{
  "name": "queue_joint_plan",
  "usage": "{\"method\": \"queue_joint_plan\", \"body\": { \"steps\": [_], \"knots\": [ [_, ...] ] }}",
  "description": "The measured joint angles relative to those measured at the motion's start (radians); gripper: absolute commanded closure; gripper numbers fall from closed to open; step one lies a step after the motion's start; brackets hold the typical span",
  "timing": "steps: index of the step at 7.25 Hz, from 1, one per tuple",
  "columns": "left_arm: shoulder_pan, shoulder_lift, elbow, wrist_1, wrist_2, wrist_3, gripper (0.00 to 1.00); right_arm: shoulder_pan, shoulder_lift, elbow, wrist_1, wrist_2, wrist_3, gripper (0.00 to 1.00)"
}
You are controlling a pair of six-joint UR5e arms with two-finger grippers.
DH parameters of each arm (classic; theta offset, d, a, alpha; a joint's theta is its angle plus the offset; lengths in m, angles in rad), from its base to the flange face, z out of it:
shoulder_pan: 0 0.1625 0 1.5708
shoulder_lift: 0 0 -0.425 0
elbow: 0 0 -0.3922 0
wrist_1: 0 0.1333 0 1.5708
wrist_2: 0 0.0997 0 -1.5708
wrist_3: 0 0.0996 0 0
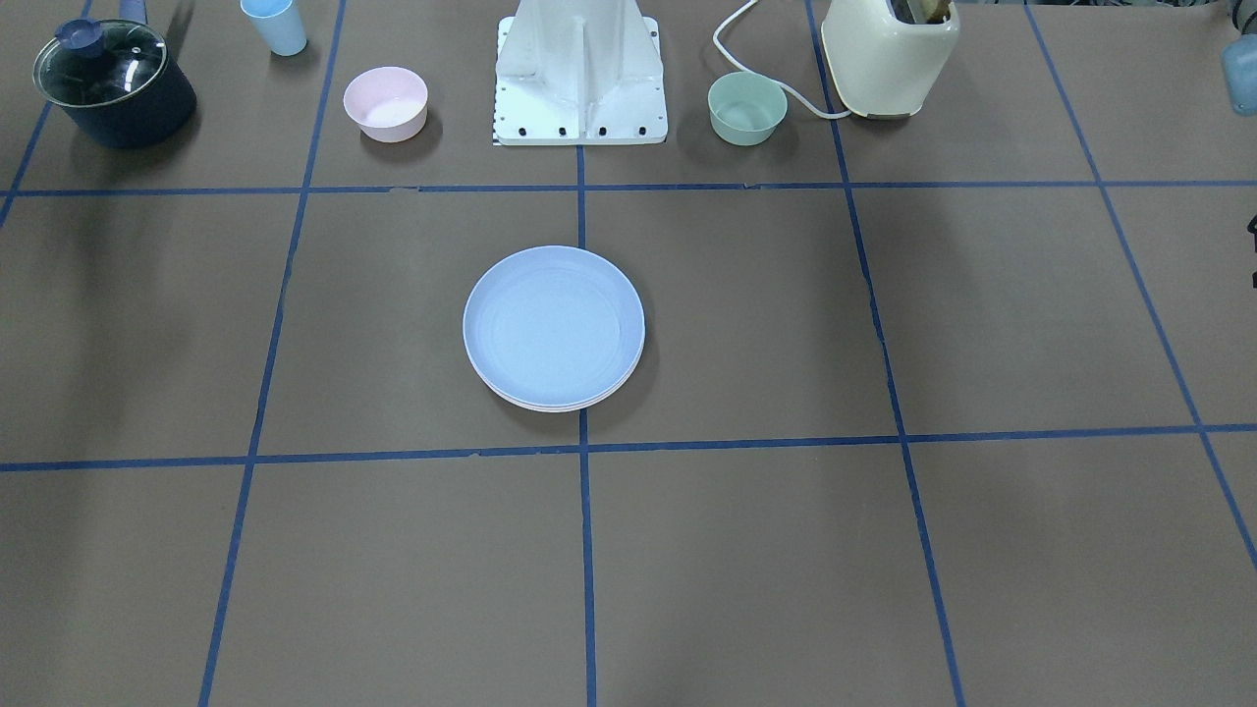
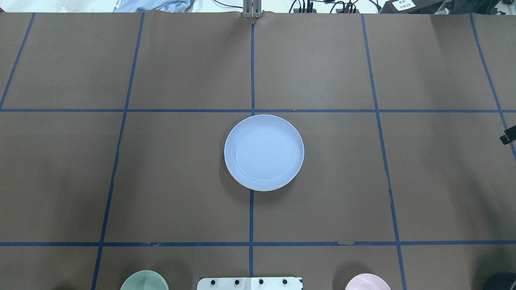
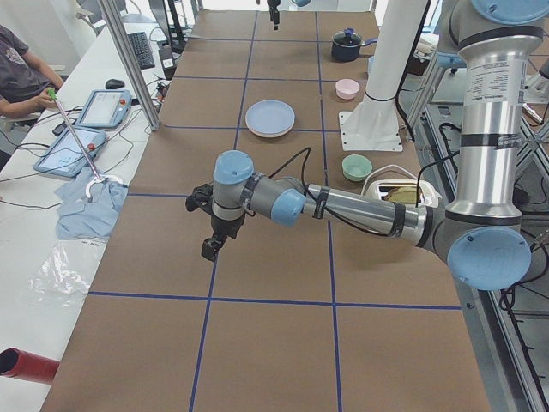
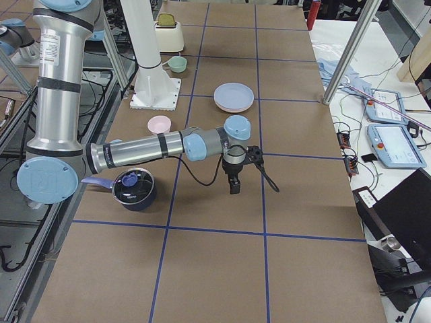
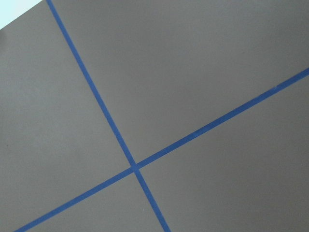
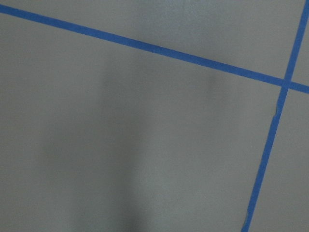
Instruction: Stack three plates with pink and blue
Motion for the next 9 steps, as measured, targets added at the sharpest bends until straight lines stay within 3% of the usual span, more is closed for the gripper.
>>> {"method": "queue_joint_plan", "body": {
  "steps": [3, 5, 9],
  "knots": [
    [-0.028, 0.027, 0.042, 0.001, 0.001, 0.001, 0.00, 0.062, -0.035, -0.032, -0.008, 0.003, 0.001, 0.00],
    [-0.059, 0.033, 0.046, 0.080, -0.005, 0.004, 0.00, 0.095, -0.038, -0.058, -0.039, 0.018, 0.006, 0.00],
    [-0.083, 0.037, 0.044, 0.198, -0.015, 0.008, 0.00, 0.257, -0.046, -0.112, -0.054, 0.145, 0.005, 0.00]
  ]
}}
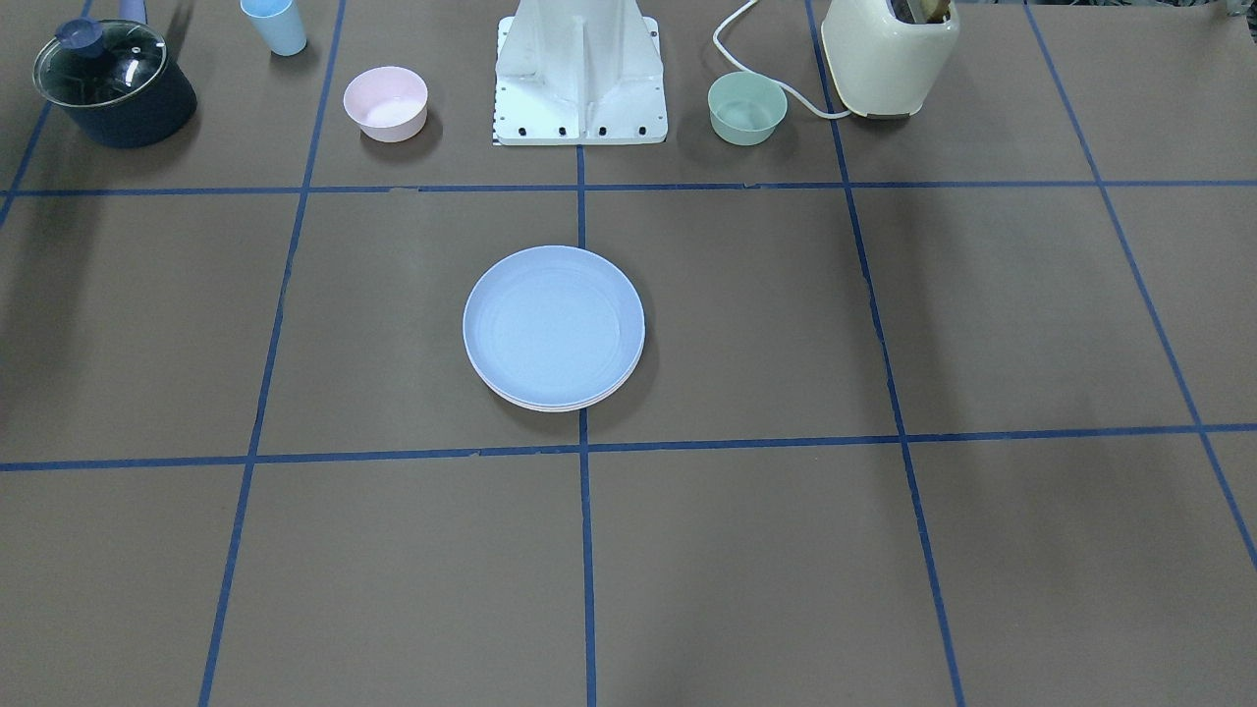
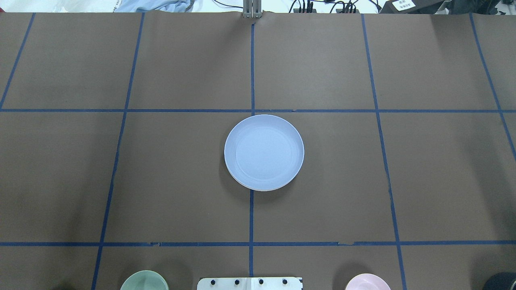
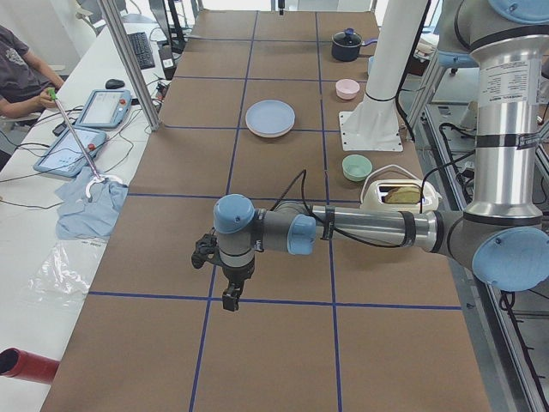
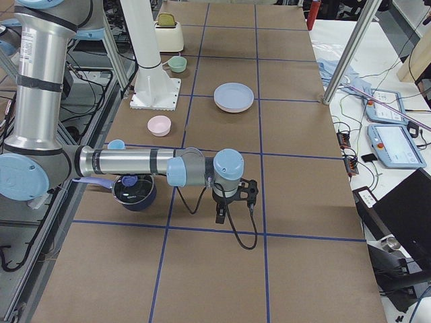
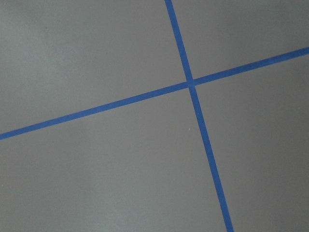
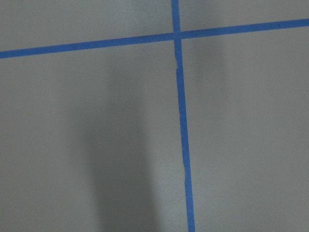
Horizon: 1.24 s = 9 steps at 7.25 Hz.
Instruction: Stack three plates with pink and blue
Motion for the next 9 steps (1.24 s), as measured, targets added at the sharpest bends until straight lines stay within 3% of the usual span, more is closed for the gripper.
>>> {"method": "queue_joint_plan", "body": {
  "steps": [3, 9],
  "knots": [
    [-0.001, 0.004, 0.005, 0.005, -0.049, 0.001, 0.00, 0.057, -0.003, -0.001, 0.003, 0.001, -0.001, 0.00],
    [0.001, 0.002, 0.001, 0.007, -0.059, -0.002, 0.00, 0.072, -0.006, -0.002, 0.010, 0.000, -0.001, 0.00]
  ]
}}
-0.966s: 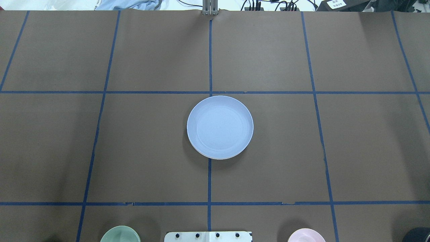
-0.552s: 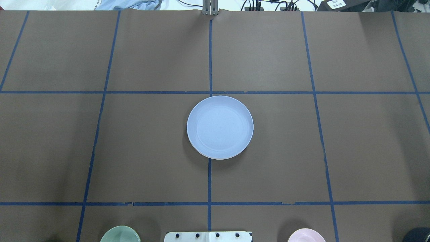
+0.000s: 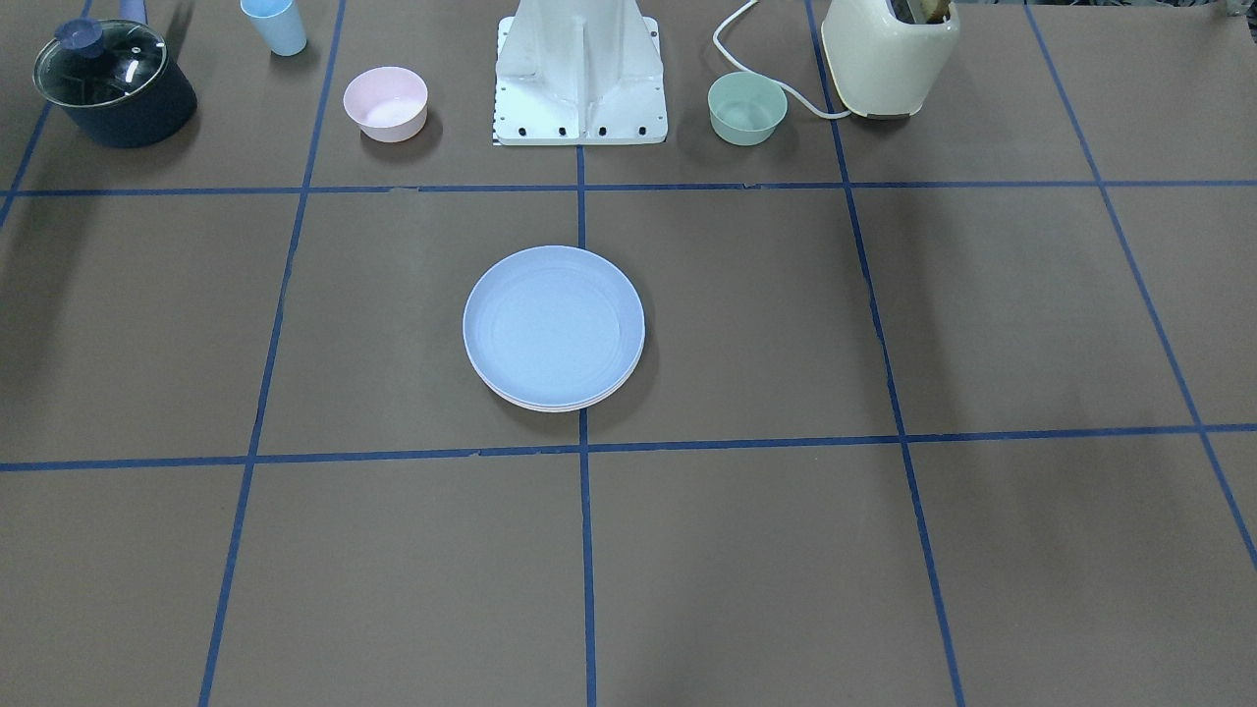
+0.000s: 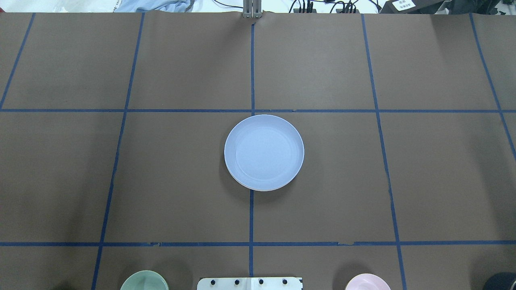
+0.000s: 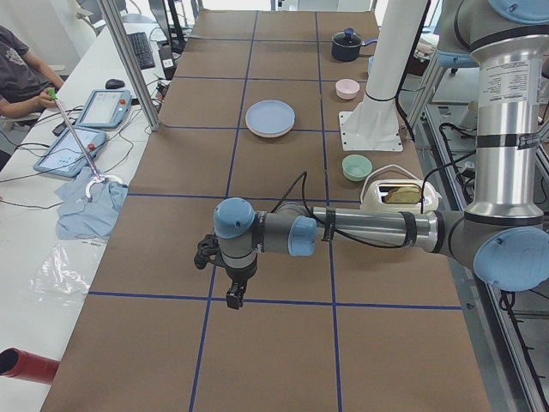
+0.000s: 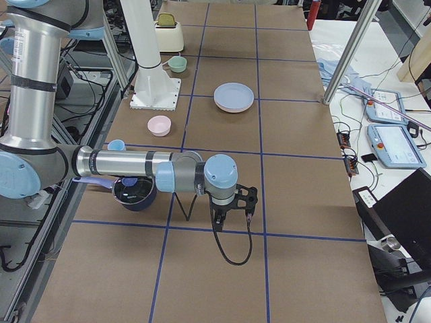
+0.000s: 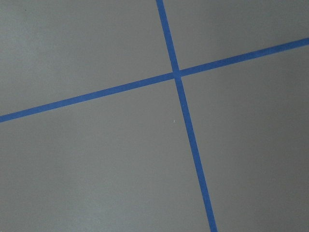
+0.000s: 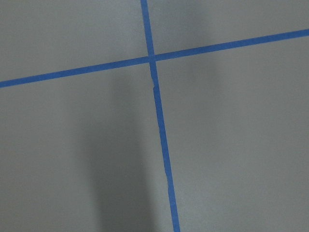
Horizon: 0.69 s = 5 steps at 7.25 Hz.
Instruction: Stack three plates with pink and blue
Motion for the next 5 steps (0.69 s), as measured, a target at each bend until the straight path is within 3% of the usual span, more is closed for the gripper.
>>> {"method": "queue_joint_plan", "body": {
  "steps": [5],
  "knots": [
    [0.000, 0.001, 0.003, -0.004, -0.110, -0.203, 0.00, 0.000, -0.001, 0.000, 0.002, -0.003, 0.001, 0.00]
  ]
}}
